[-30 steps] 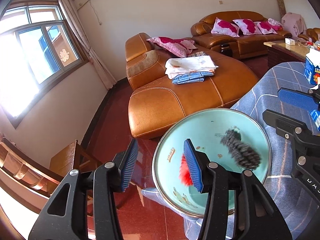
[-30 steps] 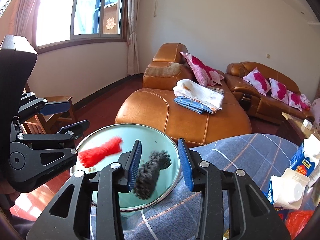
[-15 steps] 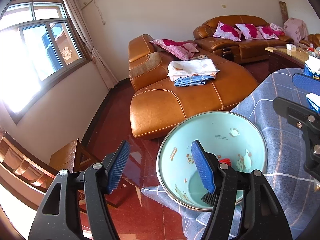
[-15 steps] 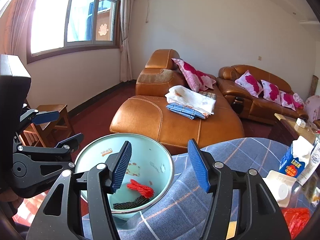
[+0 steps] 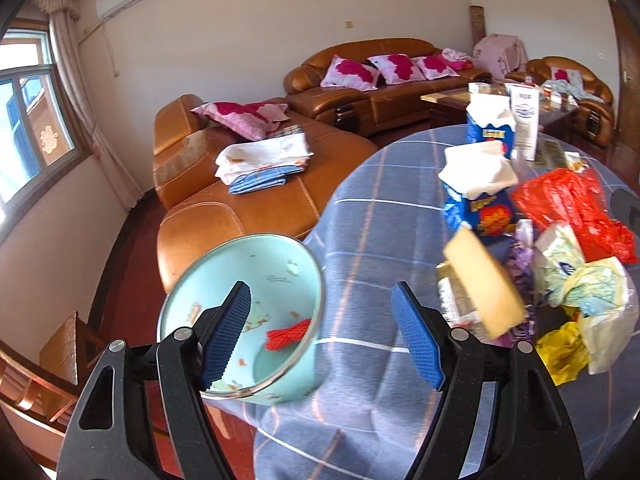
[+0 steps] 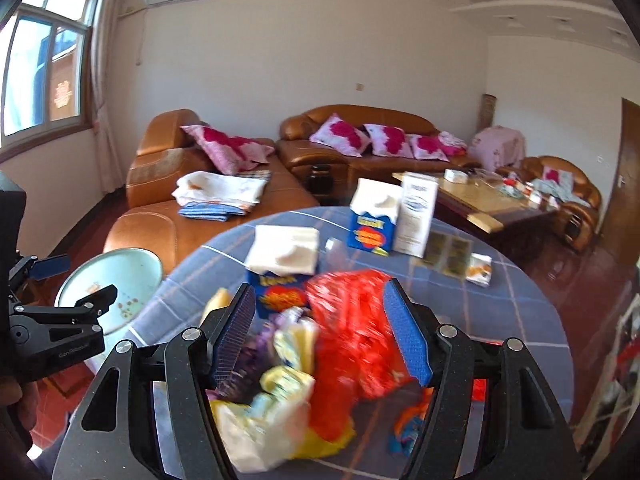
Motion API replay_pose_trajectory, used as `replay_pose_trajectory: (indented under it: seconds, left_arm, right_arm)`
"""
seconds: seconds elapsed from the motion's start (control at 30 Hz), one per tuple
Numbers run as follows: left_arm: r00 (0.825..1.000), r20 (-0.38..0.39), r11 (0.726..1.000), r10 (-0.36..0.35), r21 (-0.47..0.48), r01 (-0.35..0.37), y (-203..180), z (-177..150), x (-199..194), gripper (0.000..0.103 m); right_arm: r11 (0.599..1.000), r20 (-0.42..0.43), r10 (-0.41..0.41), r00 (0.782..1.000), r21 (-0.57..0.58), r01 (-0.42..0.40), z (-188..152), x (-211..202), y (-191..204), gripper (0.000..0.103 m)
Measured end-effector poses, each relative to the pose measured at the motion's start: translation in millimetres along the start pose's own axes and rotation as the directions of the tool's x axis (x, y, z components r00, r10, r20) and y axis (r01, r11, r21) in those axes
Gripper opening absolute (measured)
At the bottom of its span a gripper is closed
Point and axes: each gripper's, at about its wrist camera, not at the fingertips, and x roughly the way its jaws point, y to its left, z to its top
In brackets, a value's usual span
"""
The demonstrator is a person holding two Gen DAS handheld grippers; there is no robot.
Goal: Collect trash
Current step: 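Grasp the yellow sponge with the left tool while the right tool grasps a red plastic bag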
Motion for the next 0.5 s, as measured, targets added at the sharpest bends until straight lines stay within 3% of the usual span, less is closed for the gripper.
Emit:
replay_pose_trajectory:
  seconds: [0.2, 0.37, 0.4, 0.47, 0.5]
  left_arm:
    - [0.997, 0.014, 0.996, -0.077, 0.044, 0.076, -47, 11, 1, 0.072]
    - [0.992, -0.038, 0.989, -0.122, 0.078, 0.125, -73, 10, 21, 0.071]
    - [0.989, -0.049, 0.986, -0.141, 0.079, 0.145, -77, 9, 24, 0.068]
    - [0.979, -0.078, 0.977, -0.19, 0.087, 0.196, -85, 5, 29, 0.036]
    - [0.972, -0.087, 0.97, -0.22, 0.083, 0.227, -87, 5, 29, 0.031]
  right_arm:
    - [0.996, -0.021, -0.059, 0.998, 0.061, 0.06, -20, -4, -35, 0.066]
    - [0.993, -0.032, -0.056, 0.998, 0.1, 0.059, -27, 1, -47, 0.066]
    - [0.993, -0.034, -0.053, 0.998, 0.105, 0.056, -28, 4, -49, 0.066]
    - [0.992, -0.039, -0.044, 0.998, 0.114, 0.048, -28, 7, -50, 0.066]
    - [0.992, -0.041, -0.036, 0.998, 0.119, 0.041, -27, 9, -51, 0.066]
